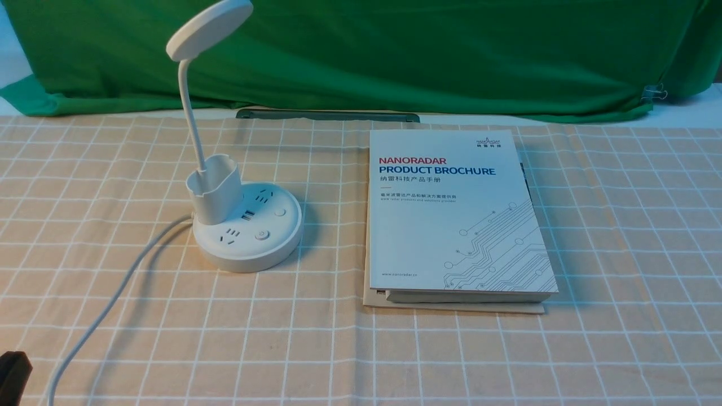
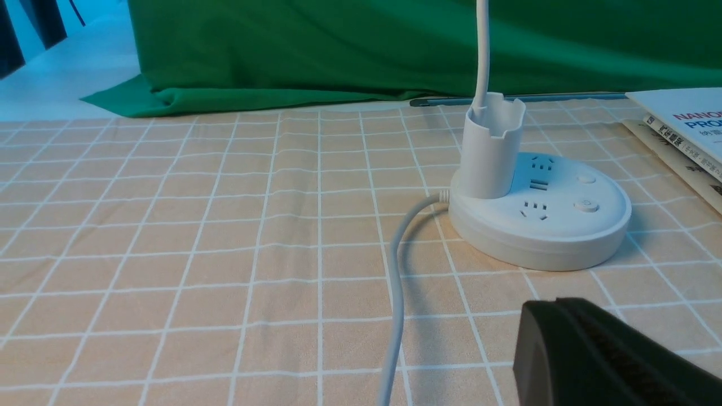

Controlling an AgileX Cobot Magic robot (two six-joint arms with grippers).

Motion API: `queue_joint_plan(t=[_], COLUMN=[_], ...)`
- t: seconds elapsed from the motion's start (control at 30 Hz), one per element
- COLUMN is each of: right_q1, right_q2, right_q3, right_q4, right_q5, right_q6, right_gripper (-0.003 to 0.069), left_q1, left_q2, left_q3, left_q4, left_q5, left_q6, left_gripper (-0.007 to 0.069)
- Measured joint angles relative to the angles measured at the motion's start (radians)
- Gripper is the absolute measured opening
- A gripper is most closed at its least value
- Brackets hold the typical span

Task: Turn on the table lamp on the light coffee tablecloth with your hand.
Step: 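Press the power button on the lamp base to turn the lamp on with the left gripper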

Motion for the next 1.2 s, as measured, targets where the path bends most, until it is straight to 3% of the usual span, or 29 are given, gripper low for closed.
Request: queue_joint_plan(t=[0.27,0.33,0.6,0.77,0.9,0.93,0.97,1.0,1.03,1.2], right_q1=[0.000,0.000,0.000,0.000,0.000,0.000,0.000,0.000,0.000,0.000], right_q2=[0.000,0.000,0.000,0.000,0.000,0.000,0.000,0.000,0.000,0.000], right_q3=[0.000,0.000,0.000,0.000,0.000,0.000,0.000,0.000,0.000,0.000], right_q4=[0.000,0.000,0.000,0.000,0.000,0.000,0.000,0.000,0.000,0.000], right_q5=[0.000,0.000,0.001,0.001,0.001,0.001,0.001,0.001,0.001,0.000], right_q6=[0.000,0.000,0.000,0.000,0.000,0.000,0.000,0.000,0.000,0.000], right_gripper=[0.0235,0.0237,0.0238,0.0238,0.0238,0.0238,0.0238,0.0238,0.0238,0.0238], left_q1=[0.000,0.000,0.000,0.000,0.000,0.000,0.000,0.000,0.000,0.000], left_q2=[0.000,0.000,0.000,-0.002,0.001,0.033,0.068,0.076,0.152,0.427], left_q3=[0.000,0.000,0.000,-0.014,-0.163,-0.287,-0.362,-0.376,-0.475,-0.585], left_q4=[0.000,0.000,0.001,0.001,0.007,0.032,0.056,0.059,0.073,0.064], left_q5=[-0.067,-0.165,-0.840,-1.094,-0.899,-0.698,-0.567,-0.542,-0.356,-0.036], left_q6=[0.000,0.000,-0.004,-0.083,-0.214,-0.237,-0.241,-0.241,-0.247,-0.250], left_gripper=[0.0003,0.0003,0.0003,0.0003,0.0003,0.0003,0.0003,0.0003,0.0003,0.0003])
